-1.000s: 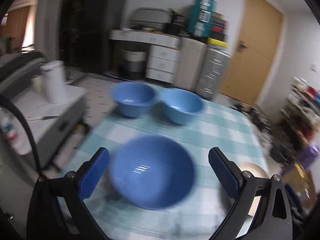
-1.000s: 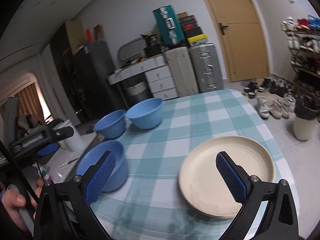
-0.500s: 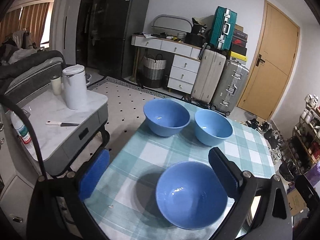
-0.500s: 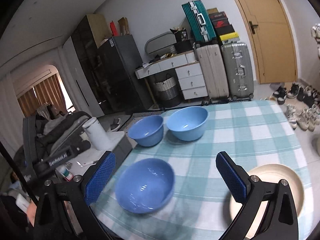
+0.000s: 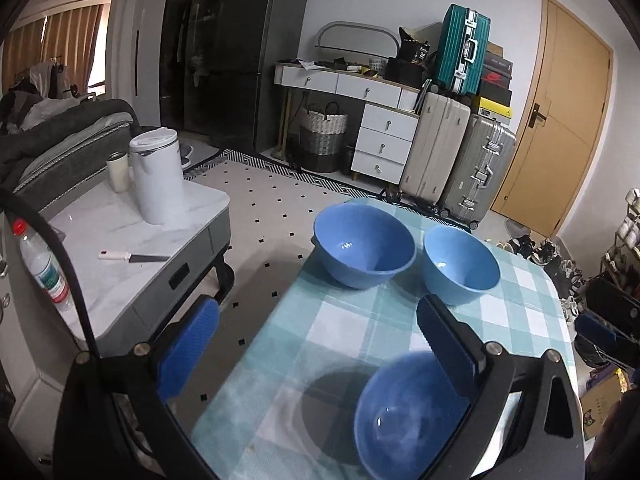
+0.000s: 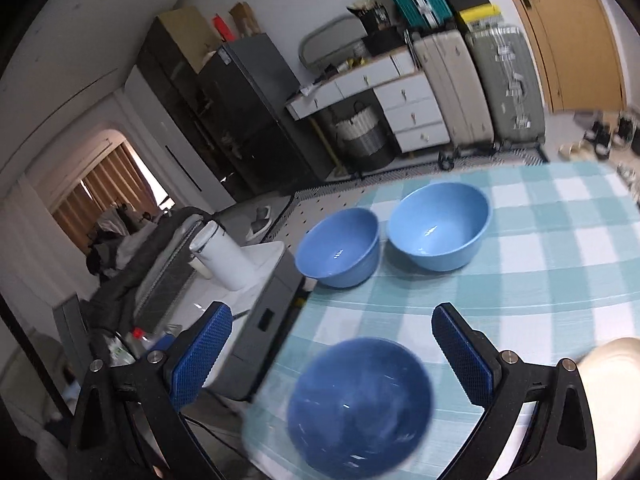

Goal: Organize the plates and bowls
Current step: 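Reach both grippers to the rim of the large blue bowl and close them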

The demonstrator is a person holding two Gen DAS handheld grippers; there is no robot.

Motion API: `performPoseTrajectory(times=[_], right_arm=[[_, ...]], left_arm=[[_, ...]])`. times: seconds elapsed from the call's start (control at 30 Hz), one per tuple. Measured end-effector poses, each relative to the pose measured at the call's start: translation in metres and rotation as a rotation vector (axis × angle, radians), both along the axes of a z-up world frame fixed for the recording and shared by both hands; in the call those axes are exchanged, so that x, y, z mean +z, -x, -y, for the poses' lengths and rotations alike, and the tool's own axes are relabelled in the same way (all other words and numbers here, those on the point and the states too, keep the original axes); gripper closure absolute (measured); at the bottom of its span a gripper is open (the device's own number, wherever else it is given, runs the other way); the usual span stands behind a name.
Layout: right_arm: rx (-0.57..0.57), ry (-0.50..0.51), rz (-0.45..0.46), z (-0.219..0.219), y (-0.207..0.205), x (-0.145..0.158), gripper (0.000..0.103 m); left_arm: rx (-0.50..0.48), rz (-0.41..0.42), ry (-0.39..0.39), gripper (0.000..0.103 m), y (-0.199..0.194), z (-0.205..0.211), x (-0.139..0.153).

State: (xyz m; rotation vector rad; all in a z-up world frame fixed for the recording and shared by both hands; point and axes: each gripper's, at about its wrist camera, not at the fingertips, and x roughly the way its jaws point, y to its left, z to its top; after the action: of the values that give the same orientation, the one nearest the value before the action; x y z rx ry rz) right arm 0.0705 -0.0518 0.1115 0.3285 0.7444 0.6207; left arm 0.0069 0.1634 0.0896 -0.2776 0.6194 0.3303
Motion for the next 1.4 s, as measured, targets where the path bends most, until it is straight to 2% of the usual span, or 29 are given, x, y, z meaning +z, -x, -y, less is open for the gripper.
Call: performPoseTrajectory(times=[0.2, 0.37, 0.43, 0.57, 0.7, 0.8, 0.87, 1.03, 1.07, 1.33, 1.4], right_arm=[[0.003, 0.051, -0.089, -0.045, -0.057, 0.001, 0.001], [-0.008, 0.059, -0.183, -0.067, -0.109, -0.014, 0.001], [-0.001, 0.083, -0.221, -0.080, -0.132, -0.022, 0.001], [0.004, 0.158, -0.188, -0.097, -0.165, -0.025, 0.002], [0.045, 0.254, -0.130, -0.120, -0.205, -0.028, 0.002], [0.109, 0.356, -0.055, -0.143, -0.228, -0.035, 0.004], [0.164, 0.442, -0.027, -0.160, -0.243, -0.045, 0.008], [0.242, 0.583, -0.074, -0.188, -0.283, -0.074, 0.016], [0.247, 0.609, -0.076, -0.193, -0.290, -0.079, 0.023], [0.287, 0.644, -0.077, -0.219, -0.317, -0.103, 0.024], [0.293, 0.658, -0.082, -0.224, -0.320, -0.110, 0.030]], left_arm=[[0.008, -0.048, 0.000, 0.003, -0.048, -0.035, 0.000], [0.014, -0.103, 0.020, 0.003, -0.096, -0.062, -0.007], [0.004, -0.154, 0.023, 0.003, -0.120, -0.068, -0.014], [0.002, -0.201, 0.029, 0.003, -0.157, -0.076, -0.028], [0.005, -0.312, 0.047, 0.003, -0.192, -0.081, -0.056], [0.035, -0.321, 0.040, 0.003, -0.205, -0.083, -0.068], [0.029, -0.334, 0.075, 0.003, -0.215, -0.086, -0.077], [0.003, -0.367, 0.095, 0.003, -0.235, -0.086, -0.091], [0.003, -0.376, 0.091, 0.003, -0.239, -0.087, -0.094], [-0.020, -0.414, 0.115, 0.003, -0.257, -0.085, -0.107], [-0.031, -0.406, 0.122, 0.003, -0.259, -0.086, -0.109]])
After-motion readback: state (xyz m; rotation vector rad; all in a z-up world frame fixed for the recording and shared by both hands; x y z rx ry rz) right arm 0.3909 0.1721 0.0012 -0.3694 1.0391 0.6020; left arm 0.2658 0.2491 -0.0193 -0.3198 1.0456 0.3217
